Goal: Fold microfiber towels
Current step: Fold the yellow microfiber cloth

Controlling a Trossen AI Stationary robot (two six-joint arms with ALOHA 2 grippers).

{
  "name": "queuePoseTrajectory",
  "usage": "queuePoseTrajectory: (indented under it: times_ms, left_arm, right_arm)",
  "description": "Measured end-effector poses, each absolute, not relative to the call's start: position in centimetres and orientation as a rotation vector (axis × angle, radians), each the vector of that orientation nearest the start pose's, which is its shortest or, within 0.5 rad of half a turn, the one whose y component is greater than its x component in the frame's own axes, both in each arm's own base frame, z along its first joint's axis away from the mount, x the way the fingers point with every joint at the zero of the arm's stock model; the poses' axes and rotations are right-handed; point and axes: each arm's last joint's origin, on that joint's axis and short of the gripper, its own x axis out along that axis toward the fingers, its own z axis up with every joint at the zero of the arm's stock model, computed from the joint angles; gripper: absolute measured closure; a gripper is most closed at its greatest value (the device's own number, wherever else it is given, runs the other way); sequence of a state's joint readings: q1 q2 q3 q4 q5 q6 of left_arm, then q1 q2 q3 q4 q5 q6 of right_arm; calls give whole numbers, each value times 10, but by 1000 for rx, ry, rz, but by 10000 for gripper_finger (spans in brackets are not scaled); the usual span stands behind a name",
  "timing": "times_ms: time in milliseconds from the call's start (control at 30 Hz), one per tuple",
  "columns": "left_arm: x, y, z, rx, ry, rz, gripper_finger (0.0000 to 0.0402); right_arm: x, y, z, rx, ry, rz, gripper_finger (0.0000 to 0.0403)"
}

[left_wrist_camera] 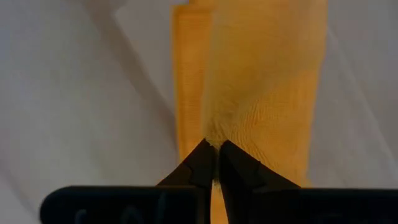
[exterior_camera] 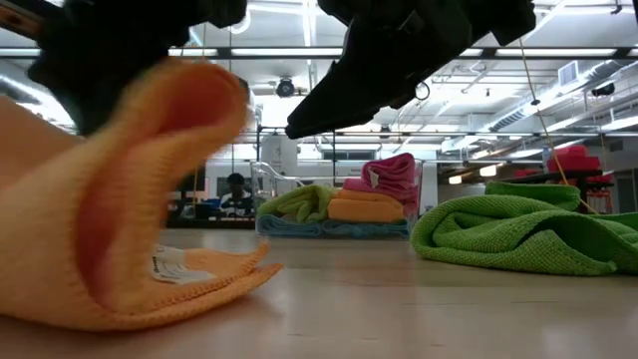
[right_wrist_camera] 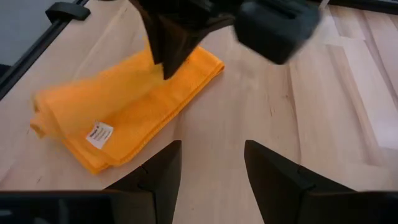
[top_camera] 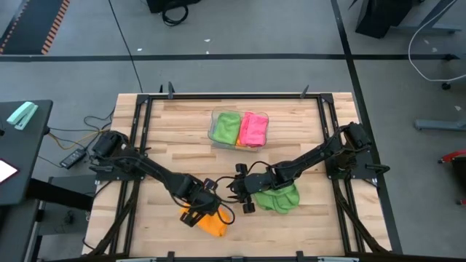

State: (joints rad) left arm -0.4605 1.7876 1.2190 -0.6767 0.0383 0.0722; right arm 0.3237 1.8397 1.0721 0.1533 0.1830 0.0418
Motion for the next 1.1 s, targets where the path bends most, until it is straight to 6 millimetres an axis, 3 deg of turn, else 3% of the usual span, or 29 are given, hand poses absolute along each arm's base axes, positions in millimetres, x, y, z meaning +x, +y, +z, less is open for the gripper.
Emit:
queuePoseTrajectory:
  times_ms: [200,400,567,833,967,1100]
  left_arm:
    - [316,-148,189,350,1185,-435,381]
    - [320,-151,167,365,1248,-435,380]
    - [323,-150,164,339,1246,-395,315]
    - [313,-159,186,379,1160,-297,178]
    - [304,-179,193,386,1103,-339,151]
    - [294,-199,188,417,1100,-386,152]
  right_arm:
    - [367,118,174,-133,613,128,219]
    - [367,118,174,-154,624,133,219]
    - [369,118,177,-167,628,137,219]
    - [369,117,177,-204,629,113,219]
    - [368,117,180,-226,626,115,219]
    - [368,117,181,-266,615,127,219]
